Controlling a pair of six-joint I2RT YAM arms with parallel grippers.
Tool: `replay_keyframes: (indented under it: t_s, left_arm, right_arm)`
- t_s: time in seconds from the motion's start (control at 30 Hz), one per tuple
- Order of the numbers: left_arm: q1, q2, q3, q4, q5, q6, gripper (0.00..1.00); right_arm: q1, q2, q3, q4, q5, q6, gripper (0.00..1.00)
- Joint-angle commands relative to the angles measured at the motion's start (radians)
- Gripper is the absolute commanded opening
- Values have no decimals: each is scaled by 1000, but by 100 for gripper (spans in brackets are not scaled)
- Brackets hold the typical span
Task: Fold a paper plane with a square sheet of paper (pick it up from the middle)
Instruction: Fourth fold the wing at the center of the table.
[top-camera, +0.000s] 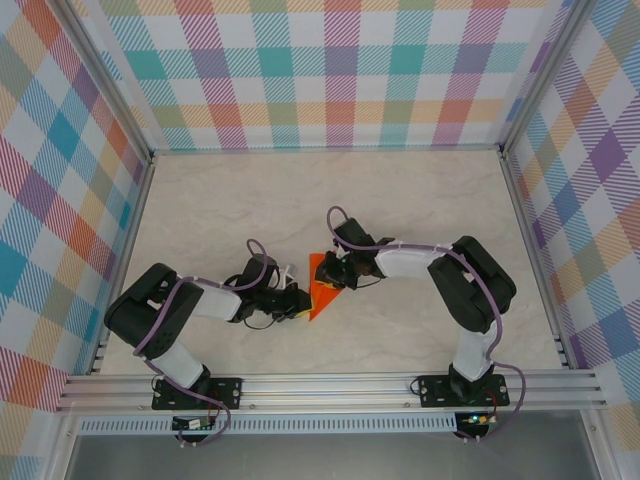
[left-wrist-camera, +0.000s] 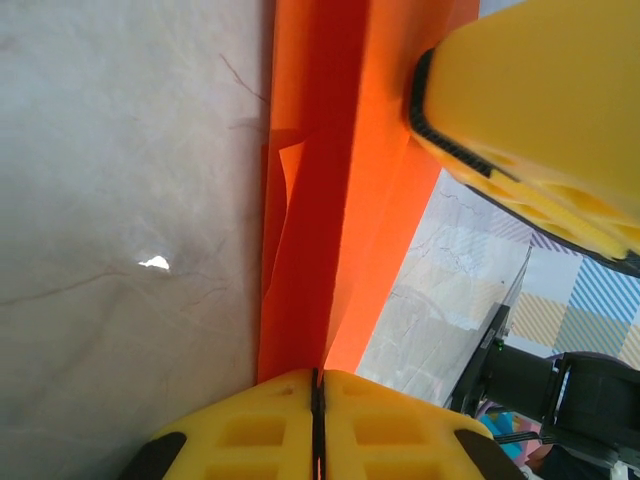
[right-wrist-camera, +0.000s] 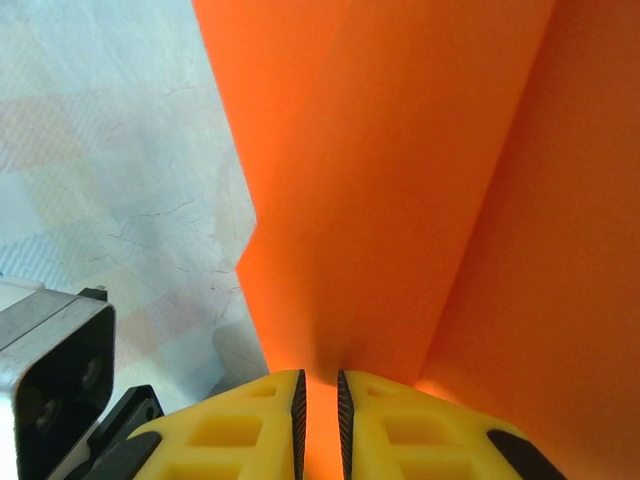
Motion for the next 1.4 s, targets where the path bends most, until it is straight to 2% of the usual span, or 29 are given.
replay_keyframes:
  t_s: [0.0, 0.43, 1.17, 1.37]
  left_arm:
    - [29, 22, -15, 2, -10, -12, 9]
    - [31, 41, -21, 15, -15, -31, 9]
    - [31, 103, 4, -11, -1, -21, 9]
    - [31, 91, 10, -69, -4, 18, 15]
  right_arm:
    - [-9, -46, -10, -26, 22, -1, 19]
    - [-7, 11, 11, 33, -70, -2, 19]
    - [-7, 57, 33, -40, -23, 5, 20]
    - [-7, 80, 35, -37, -40, -2, 20]
